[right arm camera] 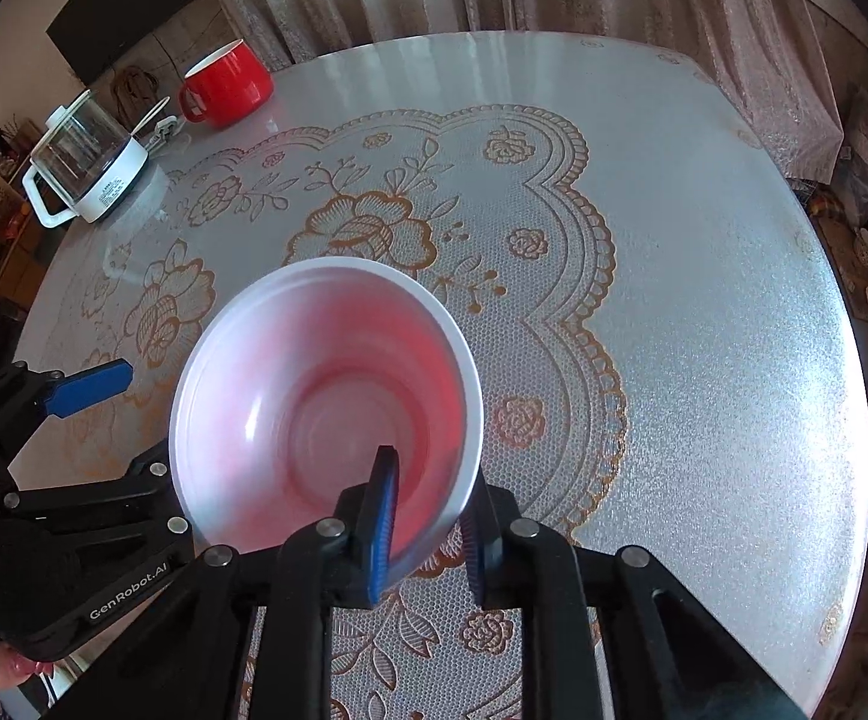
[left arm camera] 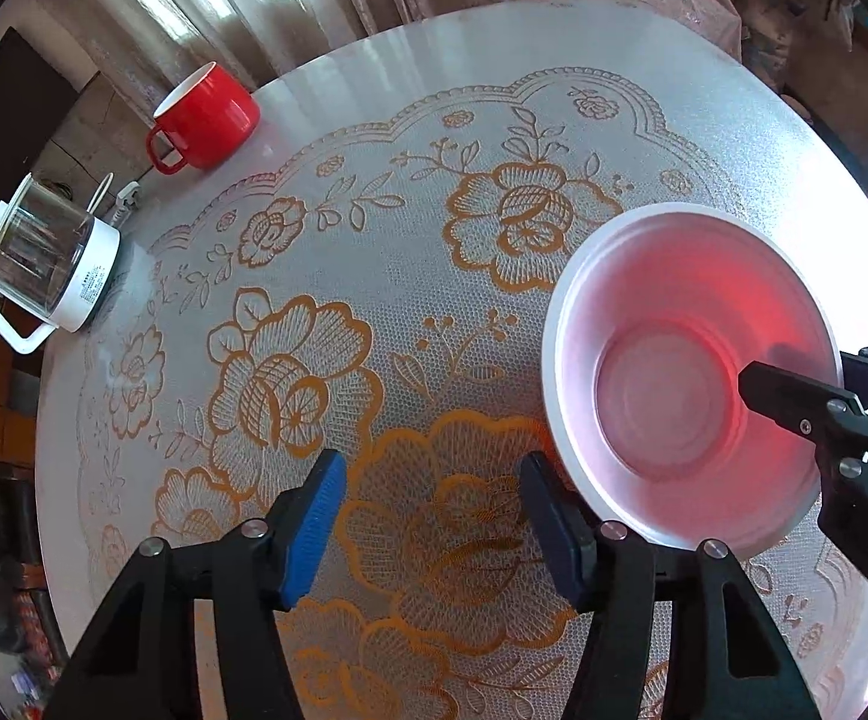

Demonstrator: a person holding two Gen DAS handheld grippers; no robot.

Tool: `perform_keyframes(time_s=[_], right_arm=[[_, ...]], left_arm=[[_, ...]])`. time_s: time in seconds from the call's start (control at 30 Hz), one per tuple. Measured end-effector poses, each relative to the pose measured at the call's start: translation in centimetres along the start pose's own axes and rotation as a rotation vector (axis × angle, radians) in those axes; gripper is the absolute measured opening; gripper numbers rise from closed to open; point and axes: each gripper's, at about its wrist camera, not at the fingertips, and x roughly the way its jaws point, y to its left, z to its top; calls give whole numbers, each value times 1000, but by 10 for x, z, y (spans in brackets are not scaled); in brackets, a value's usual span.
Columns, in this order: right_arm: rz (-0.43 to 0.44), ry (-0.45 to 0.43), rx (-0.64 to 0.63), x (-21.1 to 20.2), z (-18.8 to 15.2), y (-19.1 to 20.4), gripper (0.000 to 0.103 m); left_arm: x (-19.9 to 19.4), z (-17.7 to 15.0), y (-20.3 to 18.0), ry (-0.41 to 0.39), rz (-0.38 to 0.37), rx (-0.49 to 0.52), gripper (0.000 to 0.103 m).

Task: Organize plates and bowls
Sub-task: 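Close the left tool on the red bowl rim while the right tool grips the opposite rim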

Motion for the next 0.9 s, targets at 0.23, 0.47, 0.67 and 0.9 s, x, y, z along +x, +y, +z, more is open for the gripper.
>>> perform_keyframes(time_s=[0.23,0.47,0.67,0.9], right_arm=[[-11,5,-22,1,0,3,17],[-11,20,-28,3,1,2,17],[-9,31,-42,5,1,2,17],[-14,42,-62,8,1,7,17]], left_arm=[[-3,1,3,-2,-3,-17,59],[-8,5,12,-4,-12,-14,59],[-22,6,34,-40,-51,-89,63],[-20,11,21,-53,-44,-61,67]])
